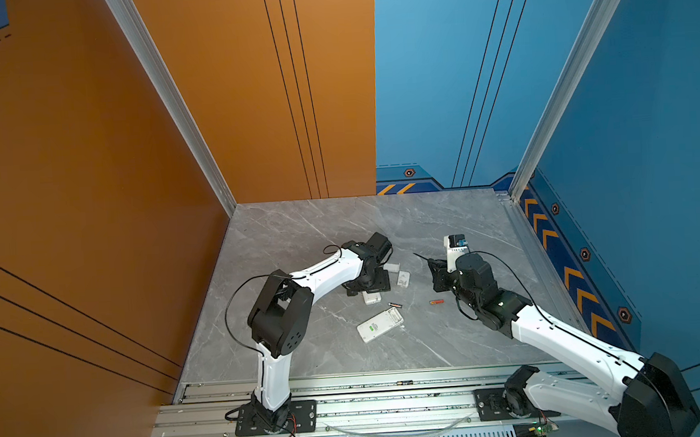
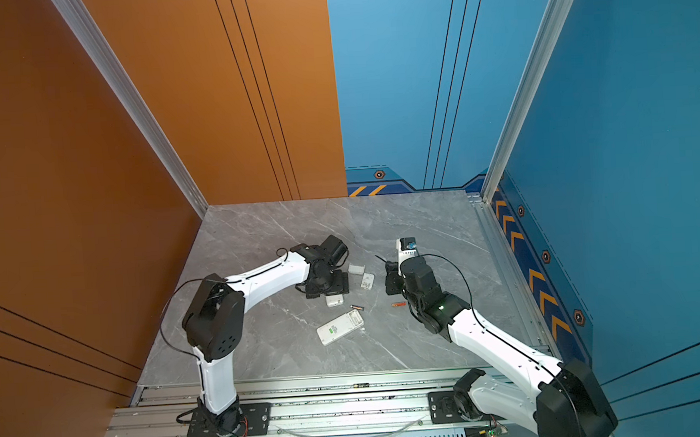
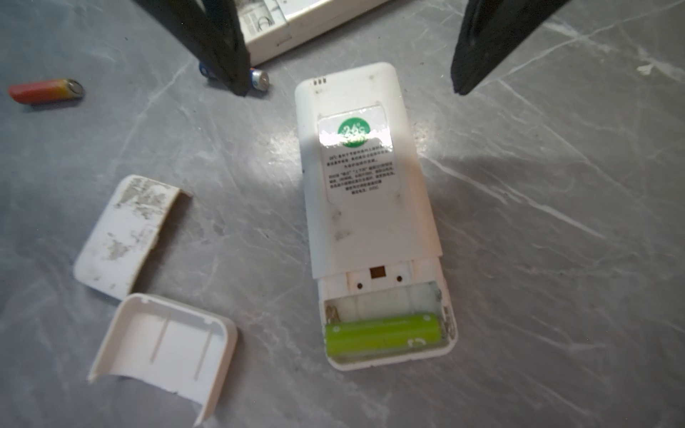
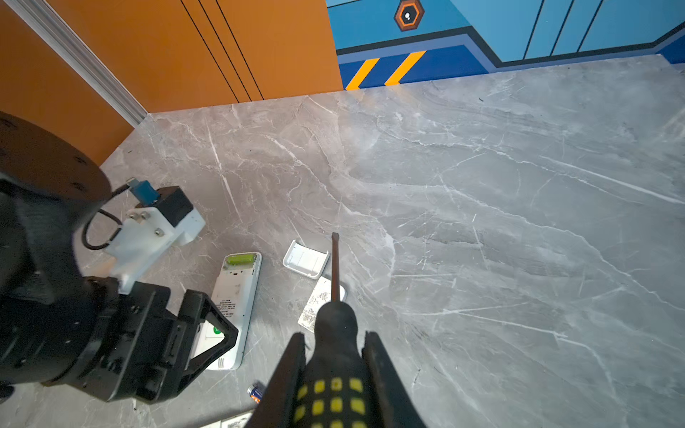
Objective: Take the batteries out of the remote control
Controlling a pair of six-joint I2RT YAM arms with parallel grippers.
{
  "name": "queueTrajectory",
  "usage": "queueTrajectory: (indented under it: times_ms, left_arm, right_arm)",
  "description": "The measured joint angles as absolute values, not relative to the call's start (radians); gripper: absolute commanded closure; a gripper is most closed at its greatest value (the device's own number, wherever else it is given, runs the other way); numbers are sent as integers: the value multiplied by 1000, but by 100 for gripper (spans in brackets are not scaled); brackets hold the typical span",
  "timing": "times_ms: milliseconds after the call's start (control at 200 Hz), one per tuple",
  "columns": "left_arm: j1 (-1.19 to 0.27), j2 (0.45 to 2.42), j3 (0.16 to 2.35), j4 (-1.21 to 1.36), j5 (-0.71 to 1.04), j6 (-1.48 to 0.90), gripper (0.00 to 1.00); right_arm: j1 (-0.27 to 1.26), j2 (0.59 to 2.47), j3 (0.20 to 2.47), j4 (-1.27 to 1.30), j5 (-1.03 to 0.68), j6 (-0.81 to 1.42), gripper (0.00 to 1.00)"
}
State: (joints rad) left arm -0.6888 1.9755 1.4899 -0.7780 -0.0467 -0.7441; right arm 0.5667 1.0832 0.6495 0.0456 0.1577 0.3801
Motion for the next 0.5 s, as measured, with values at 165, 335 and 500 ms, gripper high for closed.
queueTrajectory:
  times_ms: [165,335,500]
  left_arm:
    - [-697,2032,1505,-815,-77,-743,22]
    - [-720,2061,1514,-839,-90,-743,41]
    - [-735,2064,1522,-843,-99,-694,47]
  right_arm:
    - [537,1084,648,65,129,383,100]
    - [505,1085,648,91,105,383,100]
    - [489,1112,648,104,80,382,100]
